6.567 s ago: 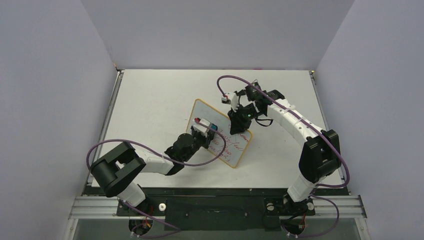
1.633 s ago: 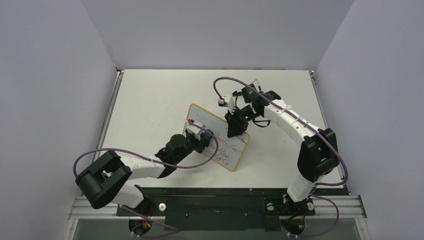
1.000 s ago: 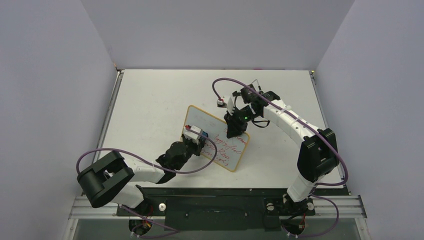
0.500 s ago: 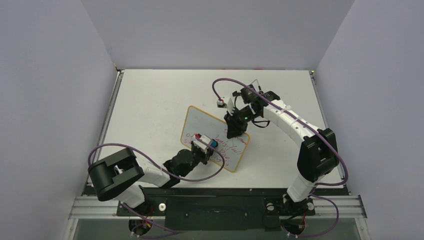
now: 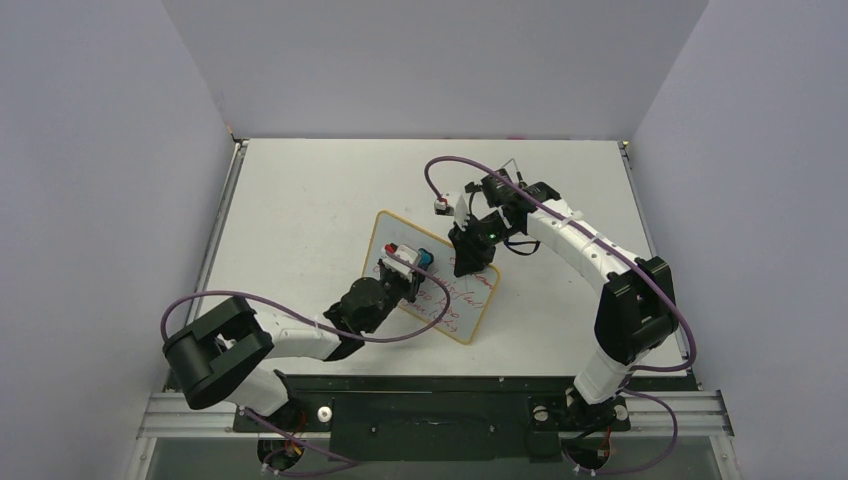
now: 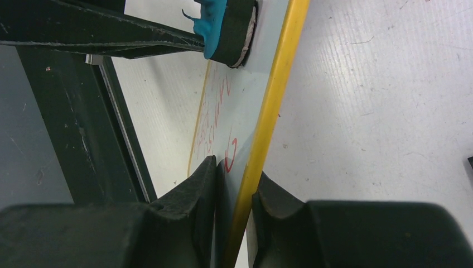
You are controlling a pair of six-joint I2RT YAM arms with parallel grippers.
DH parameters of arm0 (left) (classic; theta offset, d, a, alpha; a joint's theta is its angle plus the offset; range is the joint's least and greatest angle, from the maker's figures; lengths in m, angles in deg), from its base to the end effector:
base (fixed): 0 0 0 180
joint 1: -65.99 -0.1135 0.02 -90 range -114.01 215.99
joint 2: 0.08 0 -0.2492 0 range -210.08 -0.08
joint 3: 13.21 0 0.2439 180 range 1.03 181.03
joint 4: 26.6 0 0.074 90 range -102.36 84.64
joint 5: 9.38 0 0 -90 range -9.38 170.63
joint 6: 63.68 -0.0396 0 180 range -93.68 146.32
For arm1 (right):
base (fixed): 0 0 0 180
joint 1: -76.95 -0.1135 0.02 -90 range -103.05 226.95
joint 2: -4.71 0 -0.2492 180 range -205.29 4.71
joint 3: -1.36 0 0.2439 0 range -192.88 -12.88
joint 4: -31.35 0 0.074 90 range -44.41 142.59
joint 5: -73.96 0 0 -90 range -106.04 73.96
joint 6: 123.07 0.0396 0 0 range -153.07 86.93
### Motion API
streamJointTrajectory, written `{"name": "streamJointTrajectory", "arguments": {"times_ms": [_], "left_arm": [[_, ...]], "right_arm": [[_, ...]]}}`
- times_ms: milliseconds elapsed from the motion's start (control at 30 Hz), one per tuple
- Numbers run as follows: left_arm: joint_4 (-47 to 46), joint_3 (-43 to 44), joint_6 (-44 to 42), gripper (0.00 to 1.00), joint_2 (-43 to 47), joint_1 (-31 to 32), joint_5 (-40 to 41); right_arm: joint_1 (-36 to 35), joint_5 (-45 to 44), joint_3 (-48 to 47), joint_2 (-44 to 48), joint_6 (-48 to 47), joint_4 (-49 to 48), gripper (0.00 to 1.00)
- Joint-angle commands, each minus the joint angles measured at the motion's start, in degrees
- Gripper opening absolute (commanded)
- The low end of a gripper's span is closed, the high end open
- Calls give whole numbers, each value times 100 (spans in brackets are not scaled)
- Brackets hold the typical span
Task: Erase the whiteboard
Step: Erase the whiteboard at the center of the board.
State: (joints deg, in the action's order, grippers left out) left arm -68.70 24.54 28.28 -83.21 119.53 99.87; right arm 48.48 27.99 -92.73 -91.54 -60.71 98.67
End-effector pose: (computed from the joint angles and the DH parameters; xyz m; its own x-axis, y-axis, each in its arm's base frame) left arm 0.1726 -0.2116 0.1809 -0.0533 0.0177 -0.9984 0.5622 0.8269 -0.0153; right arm 0.2741 0.1800 0.2561 -0.4710 -0.6348 -0.6125 -0.8753 0.2499 0.4140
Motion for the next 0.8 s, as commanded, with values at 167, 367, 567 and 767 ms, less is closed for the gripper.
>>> {"name": "streamJointTrajectory", "arguments": {"times_ms": [167, 367, 567, 767], "left_arm": [[-215, -24, 161, 0, -231, 79, -465], [-486, -354, 359, 0, -480, 424, -460], [-328, -237, 292, 0, -397, 439, -350], [228, 48, 277, 0, -86, -235, -459]], "right_arm": [[-176, -383, 158, -138, -567, 313, 0], [-176, -383, 155, -149, -559, 314, 0], [-181, -381, 155, -158, -558, 313, 0], [-178, -386, 161, -136, -563, 314, 0]]}}
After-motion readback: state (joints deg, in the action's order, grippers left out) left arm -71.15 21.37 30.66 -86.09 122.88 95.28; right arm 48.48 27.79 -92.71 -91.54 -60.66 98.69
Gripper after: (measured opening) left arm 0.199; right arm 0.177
